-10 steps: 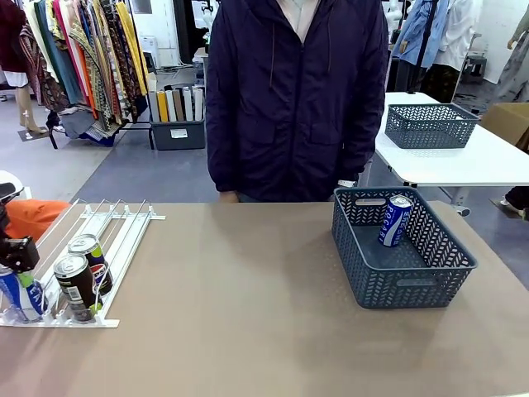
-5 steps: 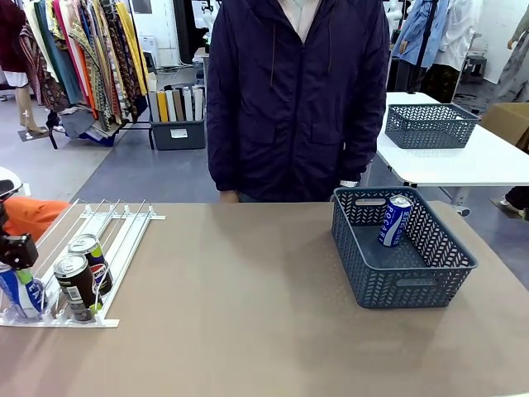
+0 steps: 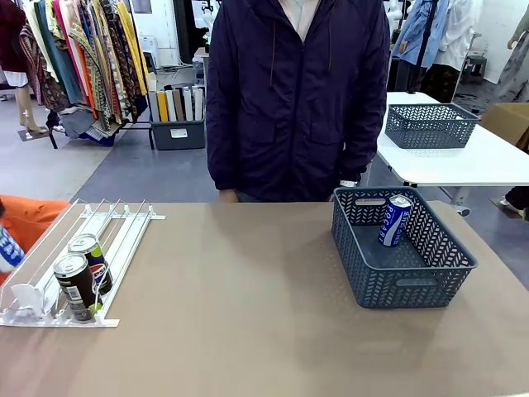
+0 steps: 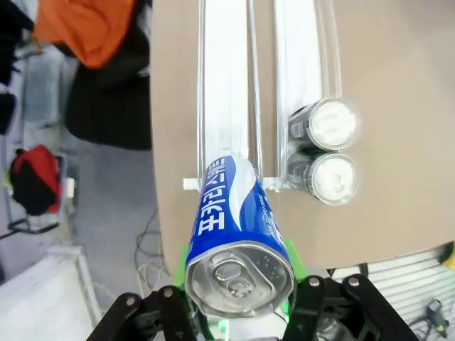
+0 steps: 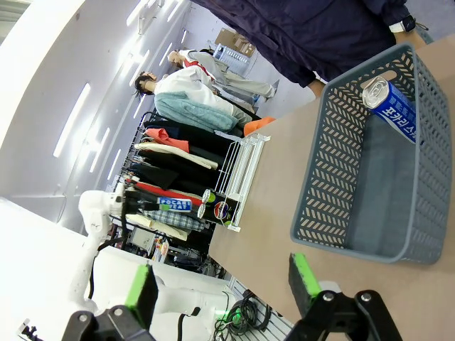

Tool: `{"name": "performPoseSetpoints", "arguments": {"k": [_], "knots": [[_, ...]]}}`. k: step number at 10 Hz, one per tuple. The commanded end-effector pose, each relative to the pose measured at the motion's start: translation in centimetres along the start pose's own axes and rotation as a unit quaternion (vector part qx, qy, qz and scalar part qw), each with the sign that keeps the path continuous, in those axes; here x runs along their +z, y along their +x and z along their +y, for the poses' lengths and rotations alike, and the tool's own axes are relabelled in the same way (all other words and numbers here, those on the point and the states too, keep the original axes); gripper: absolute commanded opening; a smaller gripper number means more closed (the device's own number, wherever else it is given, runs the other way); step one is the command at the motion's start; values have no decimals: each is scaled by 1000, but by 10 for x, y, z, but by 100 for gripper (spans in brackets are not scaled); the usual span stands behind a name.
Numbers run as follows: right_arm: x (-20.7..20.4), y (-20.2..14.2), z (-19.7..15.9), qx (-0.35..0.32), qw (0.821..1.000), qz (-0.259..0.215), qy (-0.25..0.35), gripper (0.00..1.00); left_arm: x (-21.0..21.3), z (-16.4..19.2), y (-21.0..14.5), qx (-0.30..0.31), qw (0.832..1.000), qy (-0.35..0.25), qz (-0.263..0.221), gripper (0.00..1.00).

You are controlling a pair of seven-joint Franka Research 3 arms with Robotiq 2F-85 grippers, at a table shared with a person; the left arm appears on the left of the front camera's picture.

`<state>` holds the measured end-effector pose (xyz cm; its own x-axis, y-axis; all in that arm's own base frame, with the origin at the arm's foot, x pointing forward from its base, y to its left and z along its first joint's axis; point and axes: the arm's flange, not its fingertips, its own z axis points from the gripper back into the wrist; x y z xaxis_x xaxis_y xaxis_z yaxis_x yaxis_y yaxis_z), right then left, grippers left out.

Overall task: Retrieve and store the cans from the dispenser.
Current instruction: Pick up the last remaining can from one row of the Automatic Can Dispenser and place it in the middle of the table.

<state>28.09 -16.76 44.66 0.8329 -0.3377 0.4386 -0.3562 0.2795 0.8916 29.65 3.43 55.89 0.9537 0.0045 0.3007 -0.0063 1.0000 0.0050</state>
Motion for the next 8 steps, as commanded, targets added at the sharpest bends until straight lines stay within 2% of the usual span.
{"name": "performPoseSetpoints", "arguments": {"k": [1,2,3,4,8], "knots": [[-2,5,3,2,1000,-11,11,100,15,11,-6,-1,999,-24,-40,0],[-2,5,3,2,1000,-11,11,100,15,16,-9,9,998,-35,-44,0],[-2,5,3,2,1000,-11,11,100,7,25,-11,23,999,11,-39,0],[-2,5,3,2,1000,-11,11,100,28,9,-9,6,999,-13,-38,0],[-2,5,3,2,1000,-11,11,100,21,12,-11,9,999,-11,-34,0]]}}
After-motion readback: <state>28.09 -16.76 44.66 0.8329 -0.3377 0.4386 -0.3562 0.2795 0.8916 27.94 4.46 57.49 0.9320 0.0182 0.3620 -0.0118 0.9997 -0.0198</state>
